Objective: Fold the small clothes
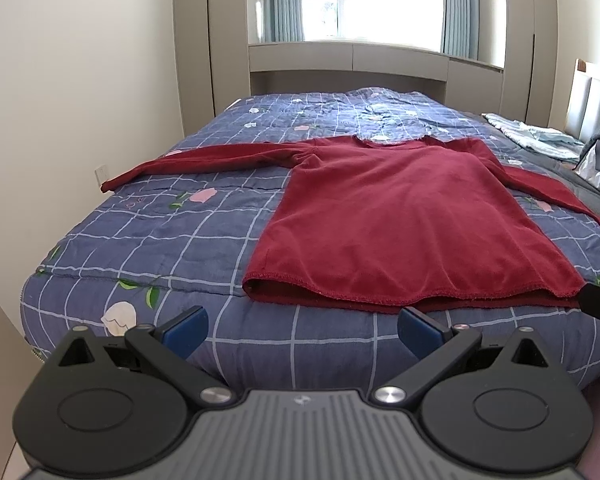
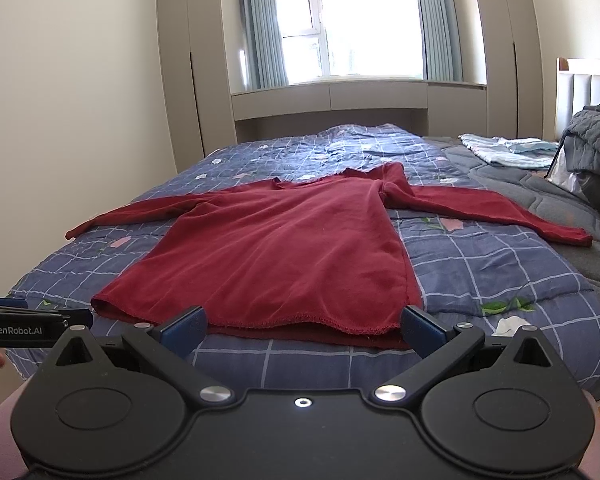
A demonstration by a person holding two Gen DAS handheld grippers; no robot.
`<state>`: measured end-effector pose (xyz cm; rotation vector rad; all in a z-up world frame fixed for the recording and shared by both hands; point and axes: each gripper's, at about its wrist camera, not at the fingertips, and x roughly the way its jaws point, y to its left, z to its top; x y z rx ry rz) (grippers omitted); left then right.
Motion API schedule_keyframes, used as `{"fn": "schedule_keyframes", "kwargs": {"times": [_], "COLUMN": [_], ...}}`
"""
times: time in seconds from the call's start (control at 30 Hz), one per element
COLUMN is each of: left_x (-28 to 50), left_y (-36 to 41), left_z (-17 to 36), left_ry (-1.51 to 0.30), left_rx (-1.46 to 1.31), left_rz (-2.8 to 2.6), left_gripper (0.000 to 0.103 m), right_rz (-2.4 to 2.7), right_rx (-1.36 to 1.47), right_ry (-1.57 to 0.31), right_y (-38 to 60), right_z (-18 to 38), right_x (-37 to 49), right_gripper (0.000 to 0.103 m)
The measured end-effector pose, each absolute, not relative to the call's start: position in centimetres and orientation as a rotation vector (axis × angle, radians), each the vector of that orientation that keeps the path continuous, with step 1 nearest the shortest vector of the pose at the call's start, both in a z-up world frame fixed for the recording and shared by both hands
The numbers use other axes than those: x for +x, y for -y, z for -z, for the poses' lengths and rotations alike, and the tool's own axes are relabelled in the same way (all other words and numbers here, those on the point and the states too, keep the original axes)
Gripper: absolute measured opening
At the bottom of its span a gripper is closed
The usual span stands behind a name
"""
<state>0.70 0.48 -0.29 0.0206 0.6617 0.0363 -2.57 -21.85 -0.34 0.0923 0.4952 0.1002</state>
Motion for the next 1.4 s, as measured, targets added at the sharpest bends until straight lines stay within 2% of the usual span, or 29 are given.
{"fn": "schedule_keyframes", "kwargs": {"times": [0.33, 0.7, 1.07, 1.4], "left_x": [5.3, 14.5, 26.3, 36.4], "left_y": [0.1, 2.7, 10.4, 18.0], "left_z": [-1.4, -3.2, -3.6, 0.1], "left_ry": [-0.671, -0.666, -0.650, -0.661], "left_rx": [0.043, 0.027, 0.033, 0.075], "left_rz": [-0.045, -0.065, 0.011, 0.023], "left_gripper": [0.103, 0.103, 0.103, 0.103], "right_rz": [-0.111, -0.011, 0.248, 0.505], "right_rx": [0.079, 0.157, 0.298, 0.508], "right_ry": [-0.529, -0.513, -0.490, -0.569], "right_y": [23.2, 29.5, 43.6, 57.4], "right_z": [-1.0, -1.1, 0.8, 5.1], "right_x": [1.5, 6.8, 12.9, 19.9], "right_gripper": [0.103, 0.103, 0.103, 0.103]}}
